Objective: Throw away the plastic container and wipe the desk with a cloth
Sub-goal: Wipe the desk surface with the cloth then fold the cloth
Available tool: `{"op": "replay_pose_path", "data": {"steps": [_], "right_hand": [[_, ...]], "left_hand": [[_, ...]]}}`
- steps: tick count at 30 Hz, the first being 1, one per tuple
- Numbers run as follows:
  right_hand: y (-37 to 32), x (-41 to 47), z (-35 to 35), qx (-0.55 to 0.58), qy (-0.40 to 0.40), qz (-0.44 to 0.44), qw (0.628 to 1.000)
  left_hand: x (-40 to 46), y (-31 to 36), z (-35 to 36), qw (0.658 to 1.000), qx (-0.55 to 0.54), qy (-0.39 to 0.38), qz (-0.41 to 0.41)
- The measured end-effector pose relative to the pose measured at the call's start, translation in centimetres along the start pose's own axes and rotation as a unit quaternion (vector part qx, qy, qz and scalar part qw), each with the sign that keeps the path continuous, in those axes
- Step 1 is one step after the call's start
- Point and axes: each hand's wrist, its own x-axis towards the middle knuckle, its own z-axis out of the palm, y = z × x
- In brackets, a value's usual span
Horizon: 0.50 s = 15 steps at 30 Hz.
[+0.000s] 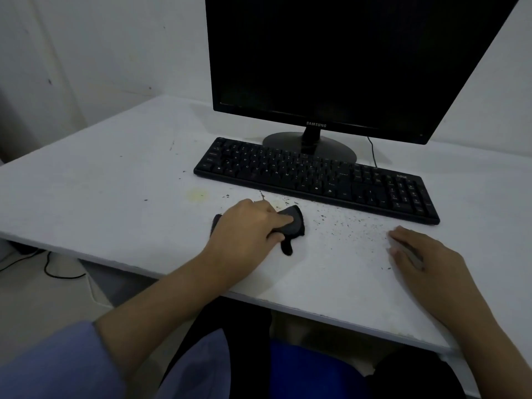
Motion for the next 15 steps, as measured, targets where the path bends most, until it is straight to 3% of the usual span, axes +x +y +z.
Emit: {"op": "replay_pose_path", "data": {"steps": [4,7,15], "right_hand": [[0.0,-0.1,-0.1,0.011,-0.004,0.005,1.000],[0.0,-0.1,-0.1,0.012,-0.004,0.008,1.000],[0.0,-0.1,0.0,0.013,-0.004,0.010,1.000]], "left_hand": [[0.1,-1.2,-0.9,0.997,-0.019,0.075,0.015],[0.9,-2.6,-2.0,0.990,-0.016,0.134,-0.036],[1.7,-4.1,-0.9,0.991,-0.128,-0.024,-0.043]]}}
